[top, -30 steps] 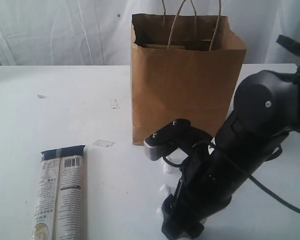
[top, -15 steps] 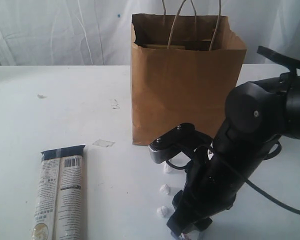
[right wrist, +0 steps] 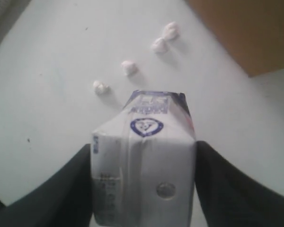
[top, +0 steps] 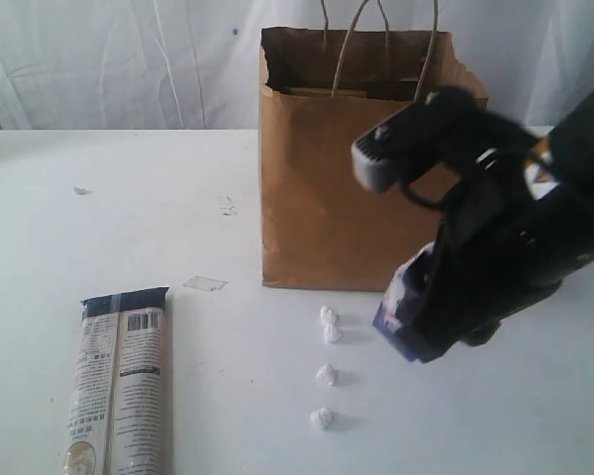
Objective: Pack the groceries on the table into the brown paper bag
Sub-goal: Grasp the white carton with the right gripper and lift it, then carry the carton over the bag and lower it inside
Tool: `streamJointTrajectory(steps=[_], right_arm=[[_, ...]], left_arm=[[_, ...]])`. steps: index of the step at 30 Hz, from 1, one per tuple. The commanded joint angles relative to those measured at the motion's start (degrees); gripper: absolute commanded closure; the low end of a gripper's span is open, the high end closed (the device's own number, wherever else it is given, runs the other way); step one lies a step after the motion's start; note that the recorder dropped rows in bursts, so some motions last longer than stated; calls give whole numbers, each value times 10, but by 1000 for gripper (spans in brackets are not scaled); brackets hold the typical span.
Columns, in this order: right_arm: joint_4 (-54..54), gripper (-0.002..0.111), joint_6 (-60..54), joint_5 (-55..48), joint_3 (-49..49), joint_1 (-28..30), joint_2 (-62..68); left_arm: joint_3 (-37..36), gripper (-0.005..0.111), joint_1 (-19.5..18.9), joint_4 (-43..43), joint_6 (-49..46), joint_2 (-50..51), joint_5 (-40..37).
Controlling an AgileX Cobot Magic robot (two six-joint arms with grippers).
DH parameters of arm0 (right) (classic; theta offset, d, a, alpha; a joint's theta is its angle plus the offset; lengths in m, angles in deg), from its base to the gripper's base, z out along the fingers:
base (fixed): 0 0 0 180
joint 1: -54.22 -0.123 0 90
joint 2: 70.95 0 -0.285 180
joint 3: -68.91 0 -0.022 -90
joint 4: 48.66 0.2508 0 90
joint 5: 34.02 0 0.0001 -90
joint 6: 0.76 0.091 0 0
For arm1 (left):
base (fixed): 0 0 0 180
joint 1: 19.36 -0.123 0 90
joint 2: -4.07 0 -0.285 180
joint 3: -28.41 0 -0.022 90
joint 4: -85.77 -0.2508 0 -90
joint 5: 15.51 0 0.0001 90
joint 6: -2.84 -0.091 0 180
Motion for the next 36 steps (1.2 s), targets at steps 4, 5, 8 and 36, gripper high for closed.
streamJointTrajectory(steps=[4,5,8,36], right_arm=[[-99,64,120,-77,8,-3,-117],[-107,64,122,-74,8,-3,-141],[-158,64,139,-71,11,-3,-164],[157,66,-5,68,451,234,133]], left_arm=[[-3,107,-1,-2,-1,-2,0],[-3,107,-1,-2,-1,-2,0],[-3,107,-1,-2,-1,-2,0],[-3,107,-1,-2,-1,-2,0]])
